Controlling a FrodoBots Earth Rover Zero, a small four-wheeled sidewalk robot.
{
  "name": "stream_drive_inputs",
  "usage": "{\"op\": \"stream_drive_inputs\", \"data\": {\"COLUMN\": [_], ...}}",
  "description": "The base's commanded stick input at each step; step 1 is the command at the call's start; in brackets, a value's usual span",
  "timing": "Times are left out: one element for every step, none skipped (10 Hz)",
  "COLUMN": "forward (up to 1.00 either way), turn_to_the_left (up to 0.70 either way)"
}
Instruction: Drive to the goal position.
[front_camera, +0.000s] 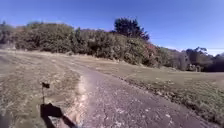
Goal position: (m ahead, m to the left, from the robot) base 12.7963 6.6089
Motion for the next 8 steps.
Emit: {"op": "stream_drive_inputs", "data": {"forward": [0.70, 0.70, 0.70, 0.70, 0.70, 0.70, 0.70, 0.70], "turn_to_the_left": [0.00, 0.00, 0.00, 0.00, 0.00, 0.00, 0.02, 0.07]}}
